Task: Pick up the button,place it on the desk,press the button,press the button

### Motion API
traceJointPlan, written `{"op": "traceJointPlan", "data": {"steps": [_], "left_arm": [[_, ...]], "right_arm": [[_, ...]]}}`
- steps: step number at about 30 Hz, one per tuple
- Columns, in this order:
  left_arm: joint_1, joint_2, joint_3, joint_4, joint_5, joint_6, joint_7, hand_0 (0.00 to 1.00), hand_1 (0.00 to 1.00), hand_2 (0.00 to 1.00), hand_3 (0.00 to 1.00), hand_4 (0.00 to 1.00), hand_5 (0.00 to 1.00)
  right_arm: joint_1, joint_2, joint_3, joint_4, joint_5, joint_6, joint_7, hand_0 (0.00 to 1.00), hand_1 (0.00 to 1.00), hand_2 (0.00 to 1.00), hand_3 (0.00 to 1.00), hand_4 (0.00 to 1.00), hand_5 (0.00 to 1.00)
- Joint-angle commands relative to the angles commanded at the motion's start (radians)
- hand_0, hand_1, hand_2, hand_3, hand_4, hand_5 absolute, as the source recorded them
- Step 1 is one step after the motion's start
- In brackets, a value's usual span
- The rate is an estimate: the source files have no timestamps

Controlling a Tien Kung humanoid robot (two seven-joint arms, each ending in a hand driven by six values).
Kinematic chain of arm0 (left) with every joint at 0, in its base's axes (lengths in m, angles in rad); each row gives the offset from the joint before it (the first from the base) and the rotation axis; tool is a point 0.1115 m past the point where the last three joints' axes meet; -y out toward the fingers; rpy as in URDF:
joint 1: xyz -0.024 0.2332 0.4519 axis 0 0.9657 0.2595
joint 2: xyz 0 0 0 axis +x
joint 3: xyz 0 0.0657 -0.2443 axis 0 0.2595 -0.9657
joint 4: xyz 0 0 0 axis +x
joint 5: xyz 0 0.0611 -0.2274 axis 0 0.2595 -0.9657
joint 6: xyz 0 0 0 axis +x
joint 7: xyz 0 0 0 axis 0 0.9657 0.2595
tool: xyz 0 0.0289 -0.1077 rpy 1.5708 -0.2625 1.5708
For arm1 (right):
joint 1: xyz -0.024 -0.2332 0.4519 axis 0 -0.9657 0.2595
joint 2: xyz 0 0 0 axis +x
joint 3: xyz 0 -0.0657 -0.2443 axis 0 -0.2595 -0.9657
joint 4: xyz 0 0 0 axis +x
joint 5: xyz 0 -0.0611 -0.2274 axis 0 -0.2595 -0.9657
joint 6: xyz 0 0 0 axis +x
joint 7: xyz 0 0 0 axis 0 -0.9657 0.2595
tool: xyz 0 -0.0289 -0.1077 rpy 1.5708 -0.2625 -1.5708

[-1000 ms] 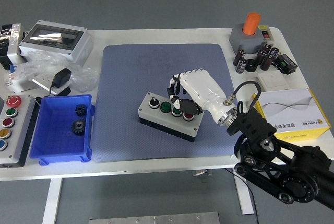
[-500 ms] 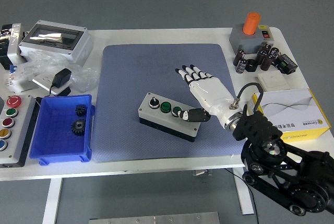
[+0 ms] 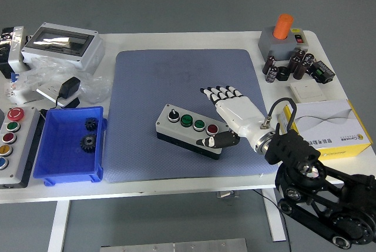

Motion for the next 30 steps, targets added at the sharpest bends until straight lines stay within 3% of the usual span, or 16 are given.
{"op": "traceJointPlan", "data": {"steps": [22, 25, 26, 30], "left_arm": [[-0.004, 0.000, -0.001, 0.000, 0.006, 0.000, -0.001, 0.701, 0.704, 0.609, 0.646, 0.705, 0.246], [-0.004, 0.000, -0.001, 0.000, 0.006, -0.001, -0.002, 0.701, 0.704, 0.609, 0.646, 0.705, 0.246], [-0.005, 0.000, -0.001, 0.000, 0.007, -0.001, -0.001, 0.701, 0.704, 0.609, 0.646, 0.706, 0.244], [-0.006, 0.001, -0.001, 0.000, 0.008, -0.001, -0.002, 0.701, 0.704, 0.609, 0.646, 0.706, 0.244]], "right_arm": [[-0.002, 0.007, -0.052, -0.069, -0.012, -0.021, -0.043, 0.998, 0.998, 0.998, 0.998, 0.998, 0.498], [0.001, 0.012, -0.054, -0.087, -0.011, -0.038, -0.040, 0.998, 0.998, 0.998, 0.998, 0.998, 0.498], [0.002, 0.016, -0.053, -0.099, -0.010, -0.048, -0.037, 0.998, 0.998, 0.998, 0.998, 0.975, 0.434], [0.010, 0.031, -0.046, -0.150, -0.010, -0.097, -0.023, 0.998, 0.998, 0.998, 0.998, 0.975, 0.434]]}}
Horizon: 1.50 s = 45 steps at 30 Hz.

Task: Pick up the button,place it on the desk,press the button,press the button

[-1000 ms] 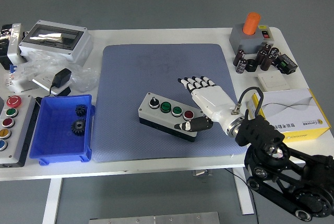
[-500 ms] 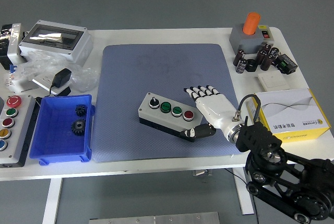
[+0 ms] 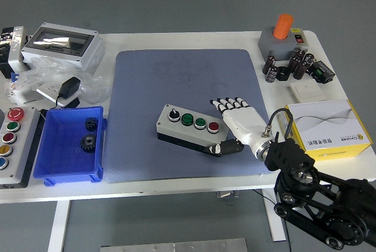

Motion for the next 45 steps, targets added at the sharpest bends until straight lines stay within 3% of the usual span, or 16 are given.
{"op": "traceJointPlan", "data": {"steps": [1, 2, 7, 8, 13, 15, 19, 22, 31, 32, 37, 38, 43, 44, 45], "left_arm": [[0.000, 0.000, 0.000, 0.000, 0.000, 0.000, 0.000, 0.701, 0.704, 0.609, 0.646, 0.706, 0.244], [-0.001, 0.000, 0.000, 0.000, 0.000, 0.000, 0.000, 0.701, 0.704, 0.609, 0.646, 0.706, 0.243], [0.000, 0.000, 0.001, 0.000, 0.000, 0.000, 0.000, 0.701, 0.704, 0.609, 0.646, 0.706, 0.243], [0.000, 0.000, 0.002, 0.000, 0.000, 0.000, 0.001, 0.701, 0.704, 0.609, 0.646, 0.707, 0.243], [0.001, 0.000, 0.002, 0.000, 0.000, 0.000, 0.002, 0.701, 0.704, 0.609, 0.646, 0.707, 0.243], [0.001, -0.001, 0.002, 0.000, -0.001, 0.000, 0.002, 0.702, 0.704, 0.609, 0.647, 0.707, 0.240], [0.001, 0.000, 0.001, 0.000, 0.001, 0.000, 0.001, 0.702, 0.704, 0.609, 0.647, 0.707, 0.240], [0.001, 0.000, 0.000, 0.000, 0.002, -0.001, 0.000, 0.702, 0.704, 0.608, 0.646, 0.708, 0.237], [-0.001, -0.001, 0.001, 0.000, 0.000, -0.002, -0.001, 0.702, 0.704, 0.608, 0.647, 0.711, 0.233], [-0.001, -0.001, 0.000, 0.000, 0.000, -0.002, -0.001, 0.702, 0.704, 0.609, 0.647, 0.712, 0.231], [0.000, -0.001, 0.000, 0.000, 0.000, -0.002, 0.000, 0.702, 0.704, 0.609, 0.647, 0.712, 0.231], [0.000, -0.002, 0.000, 0.000, 0.000, -0.002, 0.000, 0.702, 0.705, 0.607, 0.648, 0.713, 0.229], [0.000, -0.002, -0.001, 0.000, 0.001, -0.003, 0.000, 0.702, 0.705, 0.607, 0.648, 0.713, 0.229], [0.000, -0.002, -0.001, 0.000, 0.001, -0.003, 0.000, 0.702, 0.704, 0.607, 0.648, 0.714, 0.229], [0.000, -0.002, -0.001, 0.000, 0.001, -0.003, 0.000, 0.702, 0.704, 0.607, 0.648, 0.714, 0.229]], "right_arm": [[0.002, 0.004, 0.003, -0.014, -0.002, -0.013, 0.003, 0.998, 0.998, 0.998, 0.998, 0.975, 0.434], [0.004, 0.007, 0.006, -0.024, -0.004, -0.023, 0.005, 0.998, 0.993, 0.980, 0.998, 0.921, 0.354], [0.008, 0.020, 0.020, -0.066, -0.009, -0.074, 0.018, 0.998, 0.993, 0.980, 0.998, 0.921, 0.354], [0.008, 0.021, 0.021, -0.071, -0.009, -0.079, 0.019, 0.998, 0.965, 0.941, 0.998, 0.919, 0.359], [0.008, 0.027, 0.024, -0.082, -0.006, -0.101, 0.027, 0.998, 0.965, 0.941, 0.998, 0.919, 0.359], [0.007, 0.026, 0.025, -0.076, 0.008, -0.101, 0.034, 0.993, 0.912, 0.901, 0.998, 0.915, 0.355], [0.004, 0.004, 0.019, -0.023, 0.078, -0.091, 0.074, 0.993, 0.912, 0.901, 0.998, 0.915, 0.355], [0.006, -0.017, 0.020, 0.024, 0.101, -0.114, 0.116, 0.981, 0.896, 0.883, 0.998, 0.913, 0.350], [0.048, -0.101, 0.105, 0.156, -0.026, -0.287, 0.283, 0.970, 0.901, 0.881, 0.998, 0.911, 0.347], [0.053, -0.110, 0.108, 0.164, -0.033, -0.291, 0.294, 0.772, 0.710, 0.647, 0.919, 0.777, 0.273], [0.065, -0.138, 0.066, 0.170, -0.053, -0.188, 0.265, 0.772, 0.710, 0.647, 0.919, 0.777, 0.273], [0.066, -0.140, 0.059, 0.170, -0.053, -0.161, 0.260, 0.378, 0.366, 0.316, 0.720, 0.425, 0.114], [0.072, -0.141, 0.063, 0.173, -0.060, -0.057, 0.253, 0.378, 0.366, 0.316, 0.720, 0.425, 0.114], [0.073, -0.141, 0.066, 0.171, -0.063, -0.039, 0.250, 0.171, 0.187, 0.186, 0.677, 0.221, 0.007], [0.074, -0.141, 0.068, 0.169, -0.065, -0.028, 0.248, 0.171, 0.187, 0.186, 0.677, 0.221, 0.007]]}}
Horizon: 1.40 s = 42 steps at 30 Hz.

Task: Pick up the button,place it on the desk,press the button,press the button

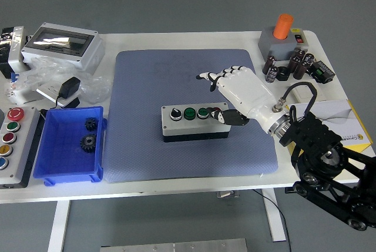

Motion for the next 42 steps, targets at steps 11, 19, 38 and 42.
{"op": "traceJointPlan", "data": {"steps": [11, 19, 38, 42], "left_arm": [[-0.002, 0.000, -0.001, 0.000, 0.003, -0.001, -0.002, 0.702, 0.704, 0.607, 0.648, 0.715, 0.231], [-0.002, 0.000, -0.002, 0.000, 0.004, -0.002, -0.002, 0.702, 0.705, 0.608, 0.649, 0.716, 0.229], [-0.003, 0.000, -0.009, 0.000, 0.013, -0.007, -0.007, 0.702, 0.706, 0.610, 0.651, 0.717, 0.246], [-0.004, 0.000, -0.007, 0.000, 0.012, -0.008, -0.008, 0.702, 0.704, 0.611, 0.652, 0.718, 0.255]], "right_arm": [[0.021, 0.032, -0.070, -0.053, -0.009, 0.007, -0.023, 0.062, 0.096, 0.135, 0.606, 0.278, 0.002], [0.034, 0.080, -0.126, -0.135, -0.017, -0.004, -0.037, 0.056, 0.089, 0.132, 0.608, 0.273, 0.002], [0.022, 0.095, -0.116, -0.221, -0.007, -0.031, -0.028, 0.052, 0.081, 0.128, 0.621, 0.262, 0.002], [0.021, 0.097, -0.134, -0.223, -0.008, -0.028, -0.029, 0.052, 0.077, 0.128, 0.620, 0.262, 0.002]]}}
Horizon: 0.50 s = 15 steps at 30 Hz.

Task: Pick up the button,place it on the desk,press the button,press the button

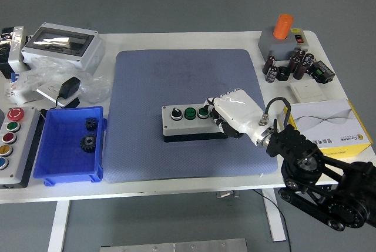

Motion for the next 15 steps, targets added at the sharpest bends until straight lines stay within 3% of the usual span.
{"op": "traceJointPlan", "data": {"steps": [8, 15], "left_arm": [[0.001, 0.001, 0.002, 0.000, -0.004, 0.001, 0.002, 0.702, 0.706, 0.612, 0.652, 0.721, 0.261], [0.002, 0.000, 0.008, 0.000, -0.008, 0.001, 0.004, 0.702, 0.706, 0.613, 0.653, 0.721, 0.262]], "right_arm": [[0.000, -0.008, 0.018, 0.026, 0.027, -0.034, 0.023, 0.051, 0.076, 0.127, 0.619, 0.260, 0.002], [-0.012, -0.029, 0.146, 0.103, 0.199, -0.179, 0.161, 0.052, 0.076, 0.126, 0.618, 0.257, 0.002]]}}
